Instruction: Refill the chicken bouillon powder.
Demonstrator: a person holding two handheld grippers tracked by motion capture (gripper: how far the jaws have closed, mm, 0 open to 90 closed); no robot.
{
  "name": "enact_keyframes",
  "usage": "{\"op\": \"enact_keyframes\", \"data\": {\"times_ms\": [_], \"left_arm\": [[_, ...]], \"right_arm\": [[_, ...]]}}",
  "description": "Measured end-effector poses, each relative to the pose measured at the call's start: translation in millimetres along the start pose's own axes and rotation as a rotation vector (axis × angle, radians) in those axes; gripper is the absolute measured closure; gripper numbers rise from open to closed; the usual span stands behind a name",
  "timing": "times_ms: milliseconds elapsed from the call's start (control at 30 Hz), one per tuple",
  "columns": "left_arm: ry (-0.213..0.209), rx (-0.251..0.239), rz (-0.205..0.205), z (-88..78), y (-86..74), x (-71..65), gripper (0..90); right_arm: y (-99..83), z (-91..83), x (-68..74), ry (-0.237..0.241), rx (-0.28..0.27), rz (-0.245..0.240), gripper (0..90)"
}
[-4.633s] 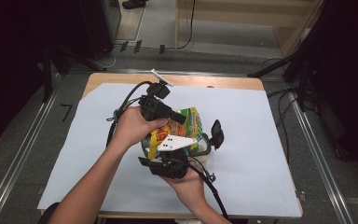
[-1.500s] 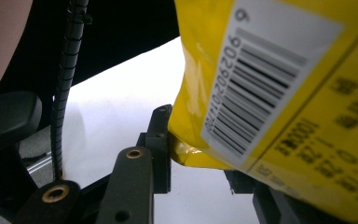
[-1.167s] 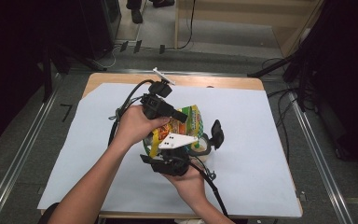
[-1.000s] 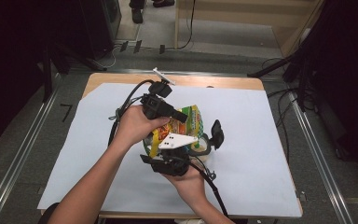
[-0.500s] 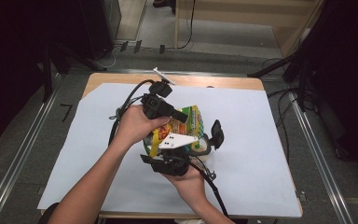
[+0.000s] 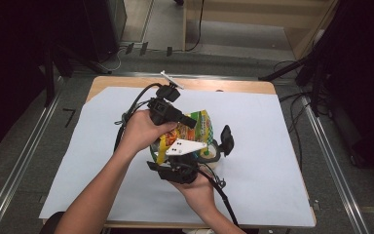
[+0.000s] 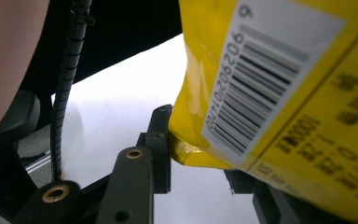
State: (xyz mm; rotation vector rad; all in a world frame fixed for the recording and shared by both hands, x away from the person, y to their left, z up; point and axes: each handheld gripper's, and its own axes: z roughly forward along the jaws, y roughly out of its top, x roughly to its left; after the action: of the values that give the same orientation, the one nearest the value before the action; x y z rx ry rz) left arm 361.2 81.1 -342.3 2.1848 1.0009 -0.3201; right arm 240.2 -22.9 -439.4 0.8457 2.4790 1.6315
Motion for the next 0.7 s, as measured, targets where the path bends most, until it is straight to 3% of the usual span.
{"op": "enact_keyframes", "data": {"times_ms": [700], "left_arm": [[-0.002,-0.016,-0.002,-0.4,-5.2,1.7,80.8]], "right_arm": [[-1.6,2.0,0.3,0.0,0.018,-0.011,68.7]]}}
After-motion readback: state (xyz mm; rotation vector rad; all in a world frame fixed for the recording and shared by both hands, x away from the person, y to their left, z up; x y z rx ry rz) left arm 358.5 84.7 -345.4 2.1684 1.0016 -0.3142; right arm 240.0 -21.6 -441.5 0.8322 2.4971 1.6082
